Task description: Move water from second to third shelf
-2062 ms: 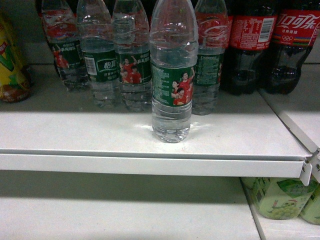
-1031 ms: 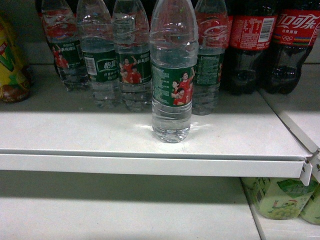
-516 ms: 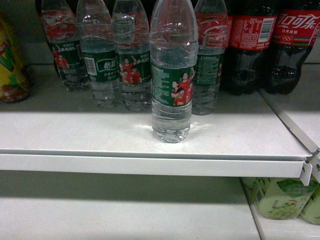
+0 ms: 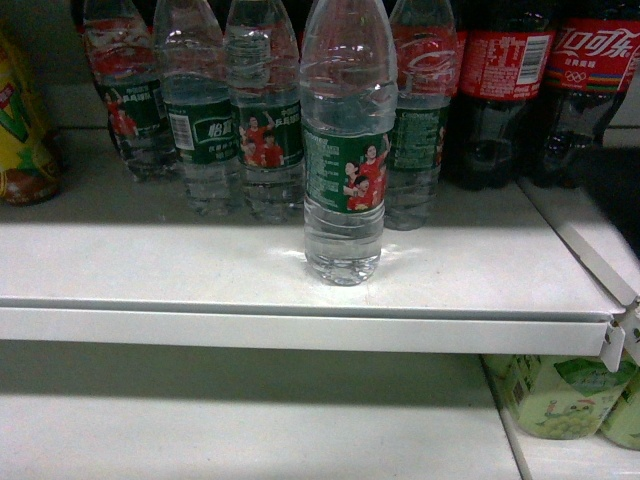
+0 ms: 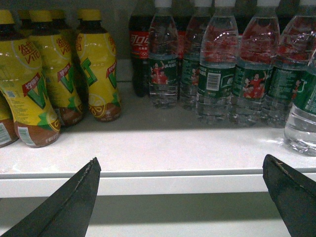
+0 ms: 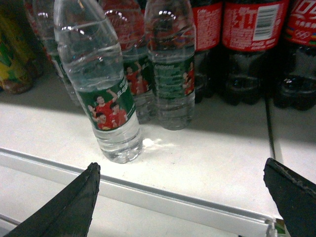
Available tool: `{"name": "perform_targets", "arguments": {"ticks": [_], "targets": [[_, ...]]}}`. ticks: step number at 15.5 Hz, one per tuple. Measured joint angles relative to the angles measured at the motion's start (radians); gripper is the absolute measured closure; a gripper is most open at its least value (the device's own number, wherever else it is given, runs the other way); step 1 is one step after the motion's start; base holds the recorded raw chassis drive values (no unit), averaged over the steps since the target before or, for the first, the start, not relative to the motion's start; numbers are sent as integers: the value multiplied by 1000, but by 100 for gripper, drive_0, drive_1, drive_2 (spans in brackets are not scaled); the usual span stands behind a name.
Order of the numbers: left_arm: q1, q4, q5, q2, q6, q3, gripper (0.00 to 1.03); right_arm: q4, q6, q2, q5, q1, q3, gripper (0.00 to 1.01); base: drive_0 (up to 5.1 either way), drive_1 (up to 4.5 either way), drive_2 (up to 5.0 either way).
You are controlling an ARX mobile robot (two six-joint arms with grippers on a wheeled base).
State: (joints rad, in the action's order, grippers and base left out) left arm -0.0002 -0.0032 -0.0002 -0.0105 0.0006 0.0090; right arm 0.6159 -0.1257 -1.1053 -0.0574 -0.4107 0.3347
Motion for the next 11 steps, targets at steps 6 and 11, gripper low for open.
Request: {"name": "perform_targets", "arguments": {"ticks": [6, 11], "targets": [[0, 0, 0, 0, 0, 0, 5, 11, 12, -360, -84, -200, 246, 3, 0, 0, 0], [0, 0, 0, 0, 0, 0, 5, -63, -44, -487, -95, -232, 394, 3, 0, 0, 0]]}}
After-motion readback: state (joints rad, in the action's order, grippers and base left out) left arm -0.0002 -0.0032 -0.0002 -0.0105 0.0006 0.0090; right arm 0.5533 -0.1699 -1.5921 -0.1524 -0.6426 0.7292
